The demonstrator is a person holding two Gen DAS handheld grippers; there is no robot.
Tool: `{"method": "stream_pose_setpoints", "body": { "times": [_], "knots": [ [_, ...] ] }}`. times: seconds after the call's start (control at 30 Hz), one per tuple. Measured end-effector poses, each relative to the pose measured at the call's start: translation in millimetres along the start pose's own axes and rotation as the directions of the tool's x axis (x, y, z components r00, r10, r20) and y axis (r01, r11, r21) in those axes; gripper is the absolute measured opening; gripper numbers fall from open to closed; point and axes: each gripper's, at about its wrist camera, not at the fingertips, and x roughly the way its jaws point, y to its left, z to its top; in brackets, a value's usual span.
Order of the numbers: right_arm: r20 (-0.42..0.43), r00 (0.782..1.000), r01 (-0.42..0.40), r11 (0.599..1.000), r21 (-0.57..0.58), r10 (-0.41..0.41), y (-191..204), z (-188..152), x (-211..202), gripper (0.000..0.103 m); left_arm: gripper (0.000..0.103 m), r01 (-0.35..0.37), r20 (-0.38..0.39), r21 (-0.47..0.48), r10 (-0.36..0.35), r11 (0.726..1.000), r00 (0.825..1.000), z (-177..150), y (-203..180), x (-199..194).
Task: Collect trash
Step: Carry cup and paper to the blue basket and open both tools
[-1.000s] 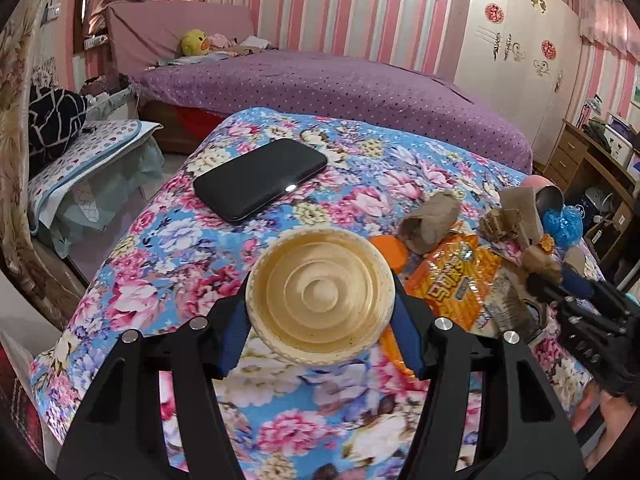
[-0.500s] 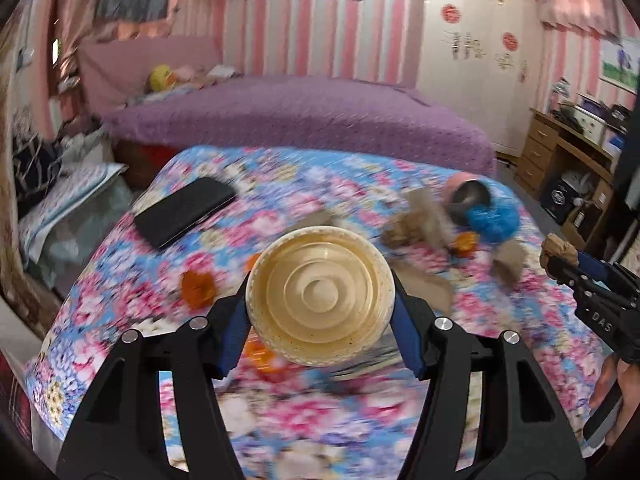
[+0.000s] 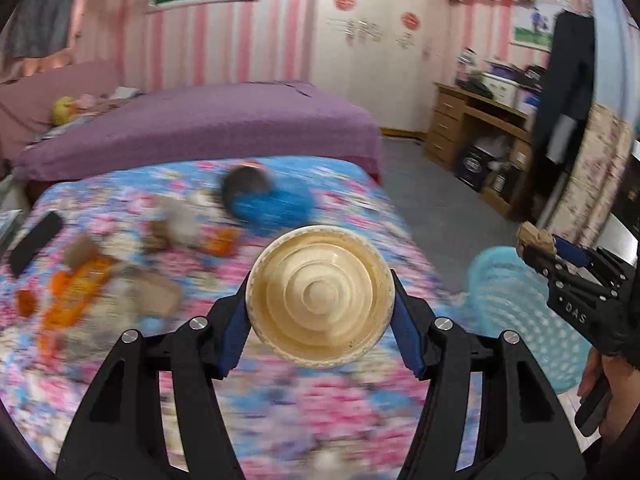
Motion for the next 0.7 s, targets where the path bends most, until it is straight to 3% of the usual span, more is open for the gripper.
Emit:
{"method": "stream_pose_setpoints", "body": {
  "times": [0.17, 0.33, 0.6, 0.63, 0.7],
  "knots": [
    [-0.029, 0.995, 0.099, 0.994, 0.055, -0.097, -66.1, -17.1, 5.8, 0.045, 0.06, 0.085, -0.034, 0.063, -0.083, 0.994, 0.996, -7.9, -71.5, 26.8],
    [-0.043, 0.991, 0.13, 0.985, 0.114, -0.126, -111.9, -31.7, 7.6, 0.045, 0.06, 0.164, -0.066, 0.105, -0.158, 0.981, 0.985, -12.7, -133.2, 47.3],
    [-0.049, 0.989, 0.146, 0.972, 0.184, -0.139, -140.0, -47.7, 8.6, 0.045, 0.061, 0.217, -0.13, 0.174, -0.196, 0.961, 0.972, -22.1, -189.3, 78.8],
    [-0.048, 0.989, 0.147, 0.971, 0.19, -0.14, -141.7, -49.3, 8.3, 0.045, 0.063, 0.207, -0.13, 0.184, -0.185, 0.961, 0.974, -22.6, -192.1, 80.4],
    [-0.044, 0.988, 0.152, 0.968, 0.2, -0.146, -143.8, -51.8, 6.5, 0.045, 0.081, 0.202, -0.12, 0.186, -0.181, 0.962, 0.976, -22.1, -191.1, 78.4]
  ]
}}
